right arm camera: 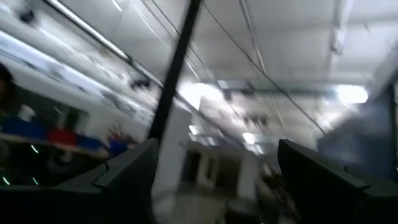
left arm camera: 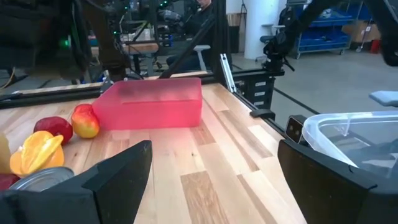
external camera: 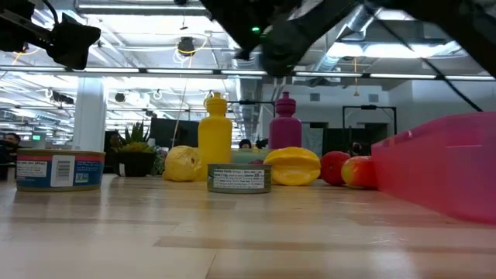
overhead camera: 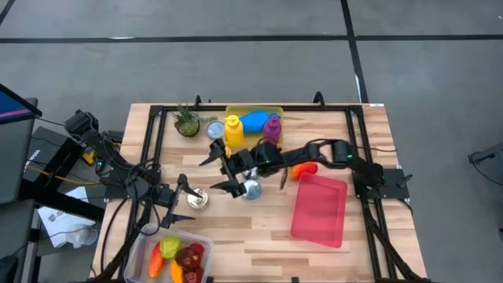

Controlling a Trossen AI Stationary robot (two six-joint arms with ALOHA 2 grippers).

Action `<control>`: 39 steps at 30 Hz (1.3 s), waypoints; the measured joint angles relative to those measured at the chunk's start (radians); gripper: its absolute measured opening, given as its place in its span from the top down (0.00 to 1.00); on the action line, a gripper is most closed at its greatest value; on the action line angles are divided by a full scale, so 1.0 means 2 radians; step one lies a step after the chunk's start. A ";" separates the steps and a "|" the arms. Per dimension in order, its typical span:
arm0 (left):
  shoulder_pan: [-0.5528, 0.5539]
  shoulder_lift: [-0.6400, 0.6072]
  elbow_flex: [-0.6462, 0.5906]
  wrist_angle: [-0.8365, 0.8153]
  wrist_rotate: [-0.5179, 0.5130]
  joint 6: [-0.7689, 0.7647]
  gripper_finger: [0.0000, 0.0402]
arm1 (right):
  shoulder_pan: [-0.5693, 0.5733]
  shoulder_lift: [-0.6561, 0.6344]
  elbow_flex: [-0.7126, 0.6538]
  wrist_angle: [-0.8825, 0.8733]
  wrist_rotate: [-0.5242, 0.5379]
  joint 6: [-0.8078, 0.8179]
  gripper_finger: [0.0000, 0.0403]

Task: Pick & Place Food Item
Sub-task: Put the yellow starfruit into the white bin

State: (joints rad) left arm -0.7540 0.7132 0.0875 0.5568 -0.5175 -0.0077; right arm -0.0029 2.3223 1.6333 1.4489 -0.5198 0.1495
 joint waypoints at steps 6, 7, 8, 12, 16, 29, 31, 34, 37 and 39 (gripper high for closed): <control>0.000 0.000 0.000 0.000 0.002 -0.005 0.15 | 0.031 -0.153 -0.179 -0.234 0.220 -0.155 0.21; 0.000 0.000 0.000 0.000 0.003 -0.007 0.15 | 0.038 -0.177 -0.195 -0.275 0.275 -0.171 0.21; 0.000 0.000 0.000 0.000 0.003 -0.008 0.15 | 0.043 -0.199 -0.207 -0.315 0.325 -0.181 0.21; 0.000 0.000 0.000 0.002 0.005 -0.008 0.15 | 0.062 -0.269 -0.229 -0.500 0.497 -0.157 0.21; 0.000 0.000 0.000 0.003 0.005 0.003 0.15 | 0.071 -0.317 -0.230 -0.662 0.599 -0.077 0.21; 0.001 0.000 0.000 0.008 0.005 0.047 0.15 | 0.078 -0.290 -0.231 -0.944 0.572 0.112 0.21; 0.001 0.000 0.000 0.008 0.005 0.048 0.15 | 0.083 -0.272 -0.230 -0.947 0.578 0.100 0.21; 0.001 0.000 0.000 0.008 0.005 0.049 0.15 | 0.094 -0.244 -0.230 -0.963 0.602 0.088 0.21; 0.001 0.000 0.000 0.007 0.004 0.050 0.15 | 0.102 -0.222 -0.230 -0.974 0.630 0.071 0.21; 0.001 0.000 0.000 0.006 0.004 0.049 0.15 | 0.109 -0.207 -0.228 -0.972 0.657 0.053 0.21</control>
State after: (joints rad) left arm -0.7521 0.7132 0.0875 0.5690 -0.5090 0.0900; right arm 0.2144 1.9085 1.1770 -0.4951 0.7942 0.2565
